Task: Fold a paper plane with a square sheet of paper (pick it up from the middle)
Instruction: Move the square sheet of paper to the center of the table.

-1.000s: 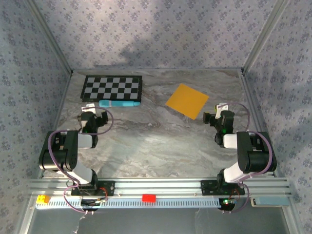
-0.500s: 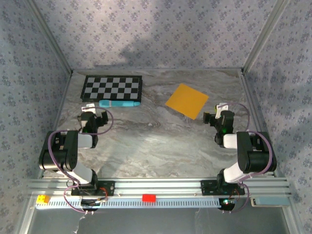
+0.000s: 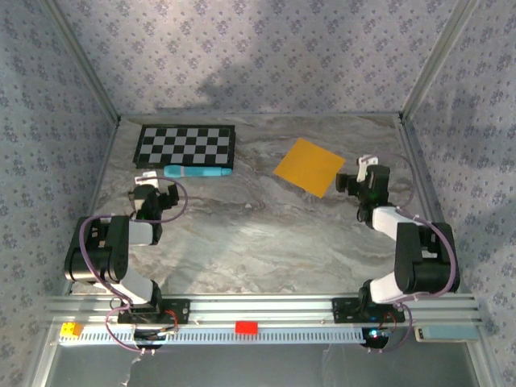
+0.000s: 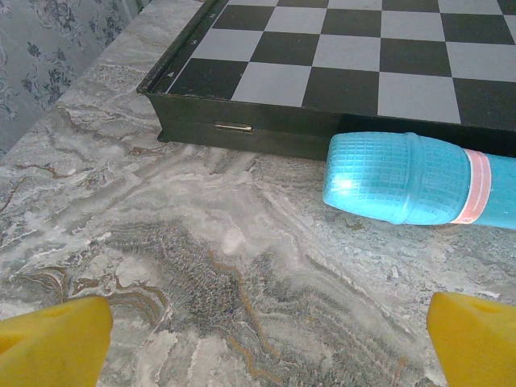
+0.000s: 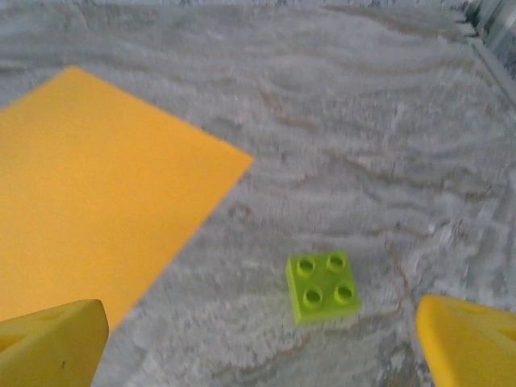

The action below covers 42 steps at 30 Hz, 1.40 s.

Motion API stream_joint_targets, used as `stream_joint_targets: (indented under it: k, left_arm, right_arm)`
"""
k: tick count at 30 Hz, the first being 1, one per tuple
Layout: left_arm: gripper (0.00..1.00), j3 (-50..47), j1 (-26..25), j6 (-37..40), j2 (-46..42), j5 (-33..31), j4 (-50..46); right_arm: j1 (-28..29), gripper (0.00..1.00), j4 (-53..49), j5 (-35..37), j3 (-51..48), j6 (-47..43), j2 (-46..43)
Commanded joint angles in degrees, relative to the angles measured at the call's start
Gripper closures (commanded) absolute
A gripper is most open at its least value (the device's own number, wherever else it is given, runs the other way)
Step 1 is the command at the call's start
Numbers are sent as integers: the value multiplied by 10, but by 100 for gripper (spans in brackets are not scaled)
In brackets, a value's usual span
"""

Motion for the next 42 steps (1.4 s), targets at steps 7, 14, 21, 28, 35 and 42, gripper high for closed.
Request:
stream_joint_targets:
  k: [7, 14, 21, 28, 35, 42]
  left_arm:
    - [0, 12, 0, 7, -4, 7, 18]
    - [0, 12, 0, 6, -4, 7, 18]
    - [0, 10, 0, 6, -4, 8, 18]
    - [0, 11, 0, 6, -4, 8, 18]
    - [0, 9, 0, 7, -6, 9, 21]
    - [0, 30, 0, -15, -130, 16, -139]
  right_arm:
    - [-1, 0, -348, -163, 227, 143, 46]
    - [48, 0, -441, -215, 370, 207, 171]
    - [85, 0, -480, -224, 463, 224, 276]
    - [100, 0, -522, -227, 519, 228, 342]
    - [107, 0, -545, -233, 534, 213, 376]
    - [113, 1, -576, -235, 508, 168, 374]
